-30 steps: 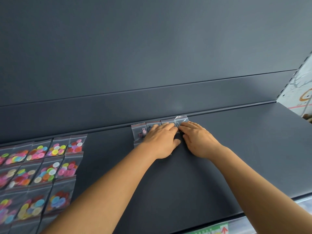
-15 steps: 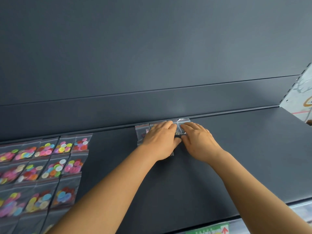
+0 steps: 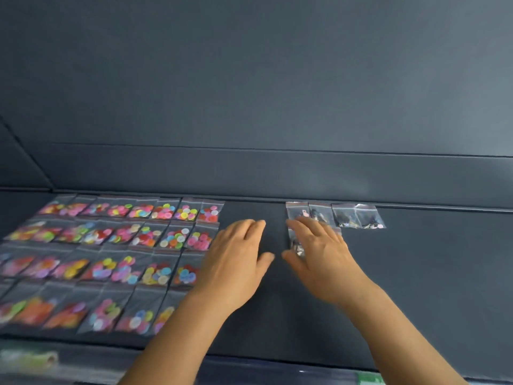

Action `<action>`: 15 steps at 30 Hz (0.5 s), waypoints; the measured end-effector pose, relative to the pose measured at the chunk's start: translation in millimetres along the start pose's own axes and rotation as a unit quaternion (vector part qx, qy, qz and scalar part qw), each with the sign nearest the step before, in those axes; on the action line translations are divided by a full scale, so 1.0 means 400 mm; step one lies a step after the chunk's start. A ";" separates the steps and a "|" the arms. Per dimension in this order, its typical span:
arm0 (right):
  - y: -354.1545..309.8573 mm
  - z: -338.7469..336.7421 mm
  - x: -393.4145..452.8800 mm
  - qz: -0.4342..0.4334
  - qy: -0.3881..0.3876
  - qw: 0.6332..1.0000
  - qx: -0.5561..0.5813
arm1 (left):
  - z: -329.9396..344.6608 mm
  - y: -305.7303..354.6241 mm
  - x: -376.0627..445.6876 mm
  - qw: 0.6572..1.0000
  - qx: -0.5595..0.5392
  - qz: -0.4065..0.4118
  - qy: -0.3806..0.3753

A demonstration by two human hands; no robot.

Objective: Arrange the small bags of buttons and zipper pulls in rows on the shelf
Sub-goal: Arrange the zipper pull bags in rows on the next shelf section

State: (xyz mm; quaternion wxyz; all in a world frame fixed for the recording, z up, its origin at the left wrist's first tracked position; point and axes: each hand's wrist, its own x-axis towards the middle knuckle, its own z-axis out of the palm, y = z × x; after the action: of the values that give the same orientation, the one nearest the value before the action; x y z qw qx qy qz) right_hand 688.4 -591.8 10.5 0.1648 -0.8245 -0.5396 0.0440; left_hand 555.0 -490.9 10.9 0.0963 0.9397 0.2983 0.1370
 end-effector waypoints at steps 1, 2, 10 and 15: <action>-0.031 0.009 0.002 -0.012 -0.006 1.000 -0.001 | -0.010 -0.028 -0.025 1.000 0.001 -0.018 0.005; -0.064 0.018 0.003 -0.024 -0.013 1.000 -0.002 | -0.022 -0.058 -0.051 0.999 0.000 -0.034 0.011; -0.407 0.133 0.007 -0.118 -0.058 0.991 0.015 | -0.136 -0.322 -0.270 0.992 0.001 -0.118 0.045; -0.638 0.216 0.003 -0.151 -0.078 0.985 0.031 | -0.215 -0.503 -0.419 0.988 0.009 -0.148 0.050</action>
State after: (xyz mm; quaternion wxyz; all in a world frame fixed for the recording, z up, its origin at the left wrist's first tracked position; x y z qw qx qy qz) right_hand 444.0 -478.5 10.9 0.1528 -0.7221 -0.6673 0.0993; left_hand 289.0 -419.2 5.6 0.0923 0.8782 0.4392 0.1653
